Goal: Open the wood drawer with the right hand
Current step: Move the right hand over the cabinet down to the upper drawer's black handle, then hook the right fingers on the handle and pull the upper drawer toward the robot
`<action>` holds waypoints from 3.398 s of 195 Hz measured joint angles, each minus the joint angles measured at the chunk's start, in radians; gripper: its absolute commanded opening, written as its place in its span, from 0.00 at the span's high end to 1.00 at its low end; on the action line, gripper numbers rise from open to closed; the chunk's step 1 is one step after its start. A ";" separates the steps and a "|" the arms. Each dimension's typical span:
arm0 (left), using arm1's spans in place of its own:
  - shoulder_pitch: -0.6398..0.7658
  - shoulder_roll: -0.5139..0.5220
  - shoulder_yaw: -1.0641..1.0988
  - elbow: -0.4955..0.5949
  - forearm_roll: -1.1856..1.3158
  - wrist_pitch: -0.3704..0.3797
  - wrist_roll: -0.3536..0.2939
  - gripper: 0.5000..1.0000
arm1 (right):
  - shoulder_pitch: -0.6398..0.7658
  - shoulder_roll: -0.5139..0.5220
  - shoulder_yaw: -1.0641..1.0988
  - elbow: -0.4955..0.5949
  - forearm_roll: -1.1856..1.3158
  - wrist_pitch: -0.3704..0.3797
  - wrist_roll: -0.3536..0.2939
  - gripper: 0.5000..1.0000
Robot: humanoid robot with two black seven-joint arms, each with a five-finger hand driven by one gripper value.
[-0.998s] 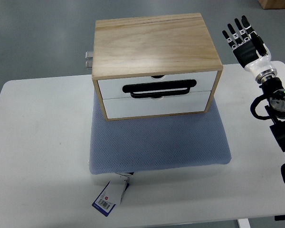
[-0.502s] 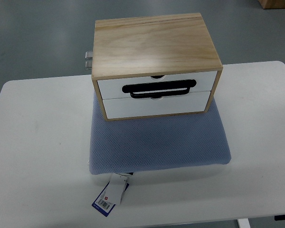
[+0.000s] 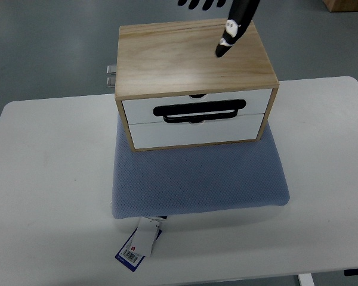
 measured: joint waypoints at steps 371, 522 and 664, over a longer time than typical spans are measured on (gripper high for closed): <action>0.000 0.000 0.002 0.012 -0.002 -0.001 0.000 0.00 | -0.372 0.150 -0.129 -0.064 -0.121 0.017 -0.001 0.12; 0.000 0.000 0.001 0.023 -0.002 -0.001 0.000 0.00 | -0.358 0.132 -0.089 0.009 0.059 0.173 -0.001 0.12; -0.005 0.000 0.003 0.022 0.000 -0.001 0.000 0.00 | -0.334 -0.019 -0.085 0.146 0.128 0.245 -0.001 0.12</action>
